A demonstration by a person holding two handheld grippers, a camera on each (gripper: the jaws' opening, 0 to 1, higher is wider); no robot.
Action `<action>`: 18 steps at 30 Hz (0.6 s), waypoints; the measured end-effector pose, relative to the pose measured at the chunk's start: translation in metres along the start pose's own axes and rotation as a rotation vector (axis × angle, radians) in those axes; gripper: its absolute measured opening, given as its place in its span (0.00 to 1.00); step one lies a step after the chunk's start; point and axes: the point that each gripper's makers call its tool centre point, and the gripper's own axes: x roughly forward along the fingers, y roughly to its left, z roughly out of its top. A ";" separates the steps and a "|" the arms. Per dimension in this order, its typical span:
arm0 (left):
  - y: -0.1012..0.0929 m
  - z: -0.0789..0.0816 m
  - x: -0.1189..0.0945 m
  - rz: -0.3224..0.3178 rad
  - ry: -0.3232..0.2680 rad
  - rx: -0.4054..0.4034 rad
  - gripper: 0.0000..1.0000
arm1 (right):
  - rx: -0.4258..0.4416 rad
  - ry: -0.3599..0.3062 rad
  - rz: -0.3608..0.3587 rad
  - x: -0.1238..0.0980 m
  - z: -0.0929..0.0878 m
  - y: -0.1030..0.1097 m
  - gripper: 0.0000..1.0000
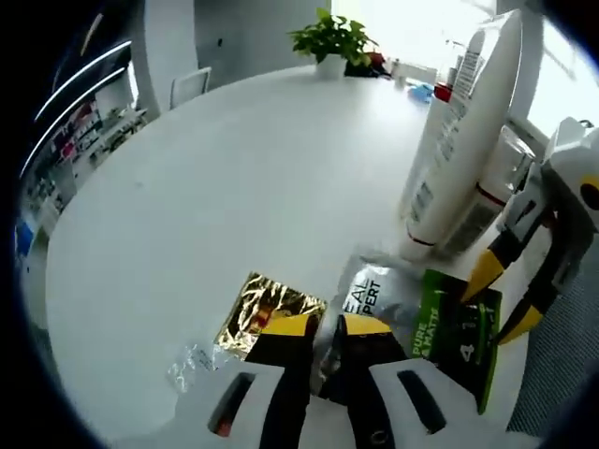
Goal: Arrange the skincare products in the storage area until every visible bottle or jar stands upright without overlapping.
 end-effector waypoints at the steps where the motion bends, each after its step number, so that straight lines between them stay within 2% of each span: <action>1: 0.003 0.000 0.001 0.013 -0.001 0.008 0.01 | -0.001 0.000 -0.001 0.000 0.000 0.000 0.34; 5: 0.007 -0.002 0.007 0.029 0.008 0.008 0.00 | 0.015 -0.005 -0.019 0.001 0.001 -0.002 0.33; 8: 0.006 0.002 0.008 0.034 -0.001 0.020 0.00 | 0.034 -0.013 -0.026 0.000 0.001 -0.004 0.32; 10: 0.009 0.010 0.007 0.067 -0.034 0.052 0.00 | 0.043 -0.015 -0.030 0.001 0.001 -0.005 0.31; 14: 0.007 0.019 -0.003 0.062 -0.067 0.048 0.00 | 0.046 -0.013 -0.042 0.002 0.003 -0.006 0.31; 18: -0.001 0.010 -0.013 0.032 -0.035 0.077 0.00 | 0.051 -0.022 -0.032 0.001 0.002 -0.006 0.32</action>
